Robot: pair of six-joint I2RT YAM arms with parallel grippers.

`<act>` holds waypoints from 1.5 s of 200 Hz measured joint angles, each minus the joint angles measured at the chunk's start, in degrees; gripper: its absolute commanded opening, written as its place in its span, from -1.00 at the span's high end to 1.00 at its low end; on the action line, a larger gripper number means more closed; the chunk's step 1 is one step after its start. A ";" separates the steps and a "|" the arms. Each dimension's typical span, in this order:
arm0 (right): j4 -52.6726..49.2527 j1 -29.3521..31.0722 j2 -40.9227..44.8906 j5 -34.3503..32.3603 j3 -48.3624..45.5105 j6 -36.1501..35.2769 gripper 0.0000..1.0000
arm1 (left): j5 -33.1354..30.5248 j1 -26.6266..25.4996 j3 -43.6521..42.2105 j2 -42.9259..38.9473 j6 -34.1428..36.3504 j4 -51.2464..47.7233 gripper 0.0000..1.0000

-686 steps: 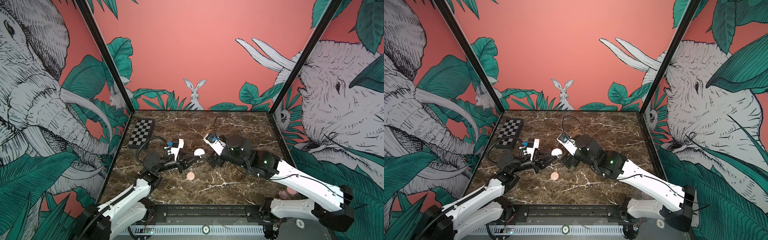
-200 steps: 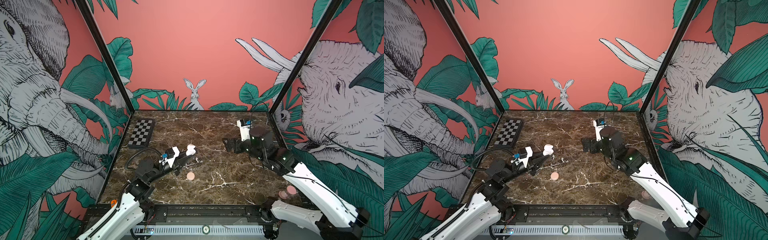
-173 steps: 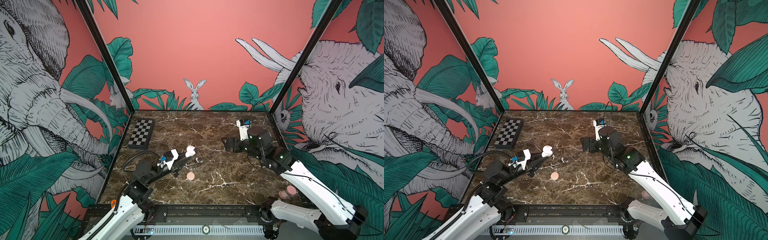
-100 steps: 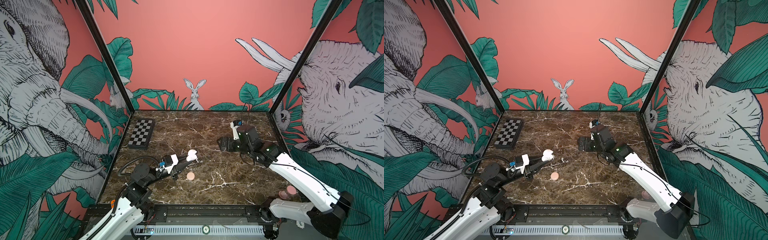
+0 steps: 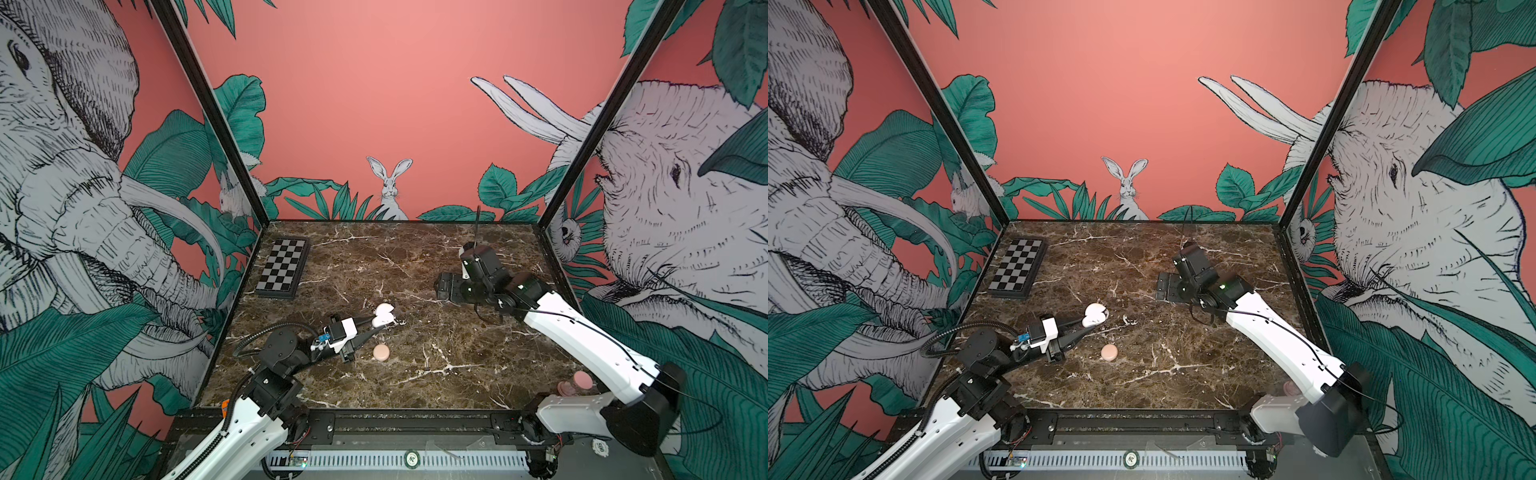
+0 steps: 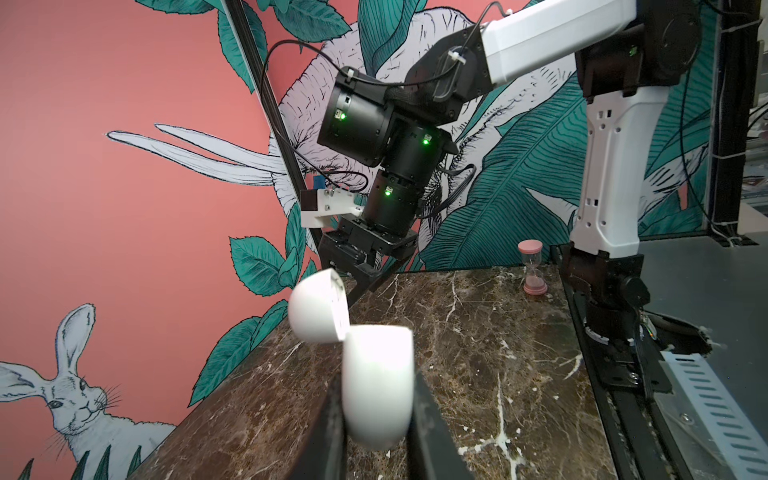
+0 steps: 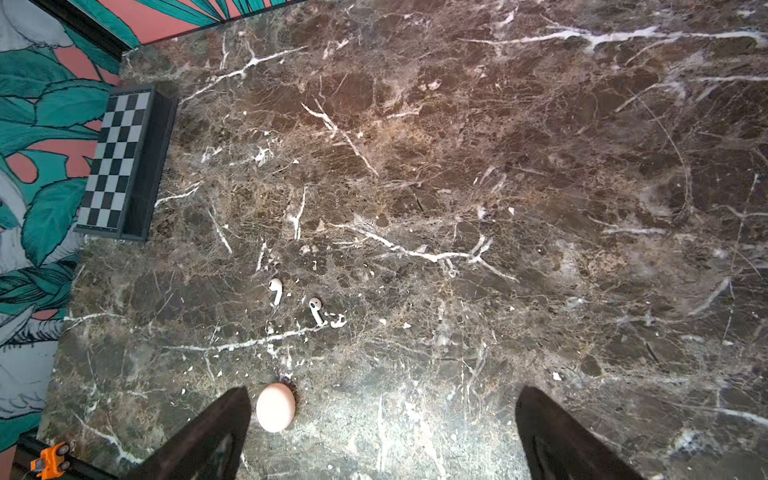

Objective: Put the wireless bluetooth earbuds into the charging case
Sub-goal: 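Lower the right gripper over the white earbuds while the left gripper holds the open case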

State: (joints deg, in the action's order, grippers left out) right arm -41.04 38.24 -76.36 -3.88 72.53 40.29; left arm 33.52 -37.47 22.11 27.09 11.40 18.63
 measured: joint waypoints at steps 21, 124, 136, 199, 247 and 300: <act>-1.53 0.02 -2.27 1.03 1.20 1.03 -0.96 | 0.00 0.11 -0.02 1.25 0.70 -0.42 1.00; -8.44 0.09 -10.21 1.55 4.28 1.81 -0.96 | 2.60 4.85 -0.37 3.52 0.87 0.52 1.00; -9.03 0.09 -11.15 1.60 4.94 1.49 -0.96 | 2.86 5.62 -0.52 4.26 0.81 0.98 1.00; -10.78 0.07 -18.29 2.71 9.57 -0.07 -0.90 | 4.13 6.69 -0.63 4.44 0.39 1.38 1.00; -10.54 0.04 -22.56 6.40 9.94 -0.55 -0.77 | 4.26 6.69 -0.63 2.38 0.55 0.52 1.00; -8.20 1.70 -27.87 8.85 11.82 0.11 -0.75 | 3.89 6.19 -0.37 -6.27 0.46 -4.26 1.00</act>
State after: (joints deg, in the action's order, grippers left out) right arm -49.23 39.94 -104.22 4.97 84.36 40.40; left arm 37.41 -31.29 21.74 20.82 11.86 14.37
